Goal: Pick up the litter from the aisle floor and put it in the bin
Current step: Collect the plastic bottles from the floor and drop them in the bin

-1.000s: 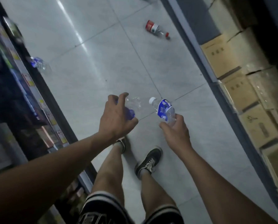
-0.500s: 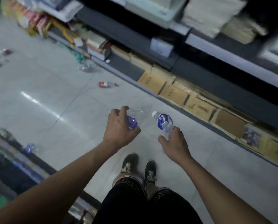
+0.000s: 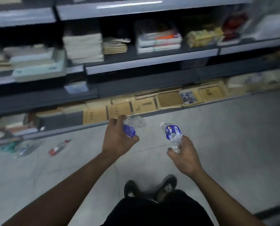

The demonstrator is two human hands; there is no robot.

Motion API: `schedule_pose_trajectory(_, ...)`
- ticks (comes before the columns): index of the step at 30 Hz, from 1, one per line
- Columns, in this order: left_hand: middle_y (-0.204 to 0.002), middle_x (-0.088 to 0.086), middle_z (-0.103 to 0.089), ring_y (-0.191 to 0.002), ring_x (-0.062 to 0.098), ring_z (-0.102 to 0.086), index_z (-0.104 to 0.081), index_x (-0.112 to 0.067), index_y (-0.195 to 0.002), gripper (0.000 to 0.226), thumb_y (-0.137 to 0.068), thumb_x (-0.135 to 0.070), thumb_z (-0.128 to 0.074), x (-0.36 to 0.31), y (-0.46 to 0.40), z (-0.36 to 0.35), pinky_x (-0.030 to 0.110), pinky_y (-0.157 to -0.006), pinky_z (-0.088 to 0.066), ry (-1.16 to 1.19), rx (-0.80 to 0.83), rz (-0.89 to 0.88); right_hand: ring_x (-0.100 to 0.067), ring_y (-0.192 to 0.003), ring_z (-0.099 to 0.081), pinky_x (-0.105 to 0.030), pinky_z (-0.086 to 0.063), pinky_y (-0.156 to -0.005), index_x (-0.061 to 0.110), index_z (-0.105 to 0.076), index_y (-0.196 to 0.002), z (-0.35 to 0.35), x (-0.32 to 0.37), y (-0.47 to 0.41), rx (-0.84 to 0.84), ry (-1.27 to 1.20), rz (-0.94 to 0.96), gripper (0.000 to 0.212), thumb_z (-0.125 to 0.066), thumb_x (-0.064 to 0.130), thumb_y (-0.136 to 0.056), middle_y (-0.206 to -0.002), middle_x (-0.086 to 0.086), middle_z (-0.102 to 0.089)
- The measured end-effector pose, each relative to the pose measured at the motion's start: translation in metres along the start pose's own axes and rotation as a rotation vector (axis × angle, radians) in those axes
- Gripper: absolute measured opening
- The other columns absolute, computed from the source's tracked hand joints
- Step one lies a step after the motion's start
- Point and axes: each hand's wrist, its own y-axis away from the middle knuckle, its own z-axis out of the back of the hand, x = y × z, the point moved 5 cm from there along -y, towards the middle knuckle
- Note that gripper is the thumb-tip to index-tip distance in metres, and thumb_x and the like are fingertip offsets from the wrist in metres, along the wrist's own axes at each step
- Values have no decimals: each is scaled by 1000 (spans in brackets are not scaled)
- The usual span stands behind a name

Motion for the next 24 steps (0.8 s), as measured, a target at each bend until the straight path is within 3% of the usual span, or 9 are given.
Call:
schedule_pose_trajectory(5, -140, -2, -43, -118, 20, -53, -33, -33, -143, 94, -66, -49, -85, -85, -13, -56, 29, -85, -55, -119, 158, -160, -36, -77, -61, -49, -53, -67, 0, -57, -94, 69, -57, 21, -218, -103, -131, 26, -70, 10, -75, -87, -16, -61)
schedule_pose_trajectory(7, -140, -1, -42, -119, 21, -54, -33, -32, -143, 92, -68, -48, -85, -127, -14, -82, 28, -86, -53, -161, 203, -236, -35, -78, -62, -45, -53, -67, 4, -58, -97, 96, -86, 29, -287, -177, -203, 28, -73, 12, -75, -87, -14, -63)
schedule_pose_trajectory(11, -131, 1, -48, -112, 20, -57, -40, -23, -140, 92, -65, -41, -89, -210, -6, -139, 23, -82, -49, -162, 264, -428, -21, -75, -62, -40, -53, -69, 16, -58, -98, 150, -147, 49, -401, -268, -305, 29, -75, 19, -74, -87, -4, -62)
schedule_pose_trajectory(17, -118, -7, -43, -107, 16, -54, -44, -24, -136, 86, -63, -38, -87, -326, 20, -224, 29, -82, -54, -126, 394, -620, -15, -70, -59, -35, -51, -64, 28, -54, -88, 225, -229, 75, -564, -340, -411, 25, -72, 24, -72, -83, 3, -60)
schedule_pose_trajectory(21, -113, -10, -38, -96, 14, -54, -44, -30, -132, 78, -64, -35, -83, -385, 41, -266, 26, -75, -48, -115, 473, -708, -26, -67, -59, -40, -52, -64, 18, -54, -92, 262, -268, 94, -673, -378, -487, 26, -73, 18, -74, -78, -6, -63)
schedule_pose_trajectory(24, -117, -8, -39, -91, 11, -52, -44, -31, -133, 77, -66, -35, -81, -416, 50, -288, 23, -71, -44, -121, 532, -752, -20, -67, -60, -37, -52, -66, 20, -54, -92, 277, -289, 105, -708, -380, -546, 26, -72, 24, -73, -78, -1, -63)
